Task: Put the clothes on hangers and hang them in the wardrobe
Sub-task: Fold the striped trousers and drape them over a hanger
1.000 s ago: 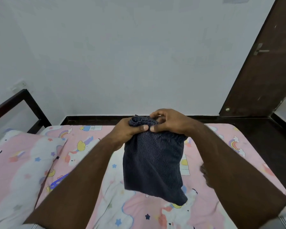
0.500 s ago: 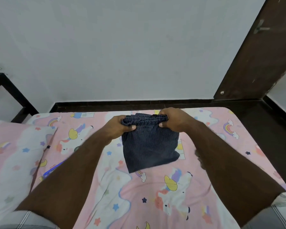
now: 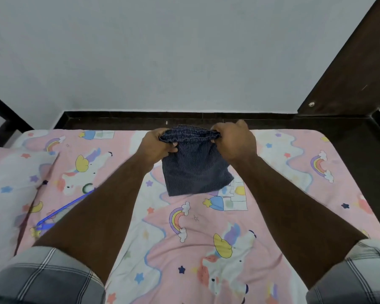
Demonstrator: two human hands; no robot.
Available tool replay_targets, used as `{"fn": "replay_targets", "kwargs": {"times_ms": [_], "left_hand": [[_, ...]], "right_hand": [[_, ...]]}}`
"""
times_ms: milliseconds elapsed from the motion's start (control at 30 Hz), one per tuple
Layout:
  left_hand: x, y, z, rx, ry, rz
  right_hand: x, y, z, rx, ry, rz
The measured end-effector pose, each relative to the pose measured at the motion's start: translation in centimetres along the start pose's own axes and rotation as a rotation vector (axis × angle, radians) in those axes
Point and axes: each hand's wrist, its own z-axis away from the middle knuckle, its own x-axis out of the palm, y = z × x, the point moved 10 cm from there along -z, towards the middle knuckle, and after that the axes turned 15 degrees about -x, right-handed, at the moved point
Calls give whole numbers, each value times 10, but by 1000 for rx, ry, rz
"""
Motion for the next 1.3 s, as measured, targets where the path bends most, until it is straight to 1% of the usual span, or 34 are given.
{"fn": "replay_targets", "kwargs": {"times_ms": [67,200,300,367,400,467,533,633,700,767,867,1033,1100,1200,1300], "left_hand": [[3,-13,-5,-25,-7,50],[17,-71,-1,-116,-66,42],[26,-140,7,-267,-92,59],[33,-193,20,-407,-109,203],[37,-218,30,-477,-121,300],[41,-271,51,-583,-117,400],[37,-327,73,-672,-88,335],[32,-384,102,-750,-111,107],[32,-395,115,-698,-109,21],[33,-389,117,-601,-92,25],[45,-377,114,-476,-142,-2],[49,-378,107,-430,-146,-21],[43,-379,103,-427,-117,-55],[31,-382,90,-397,-58,-168],[10,-385,79,-449,48,-169]], "right_hand": [[9,2,8,-8,35,9],[57,0,55,23,-49,-4],[104,-6,105,57,-115,-35],[136,-11,142,99,-155,-89],[154,-14,162,119,-208,-91],[196,-24,209,148,-373,-72],[234,-36,262,184,-538,-85],[274,-57,332,210,-711,-139],[282,-66,357,238,-707,-159],[280,-72,362,258,-625,-167],[280,-80,358,266,-601,-163],[283,-89,345,270,-592,-179],[286,-91,340,283,-593,-201],[291,-95,327,286,-609,-220],[298,-100,303,274,-612,-218]]}}
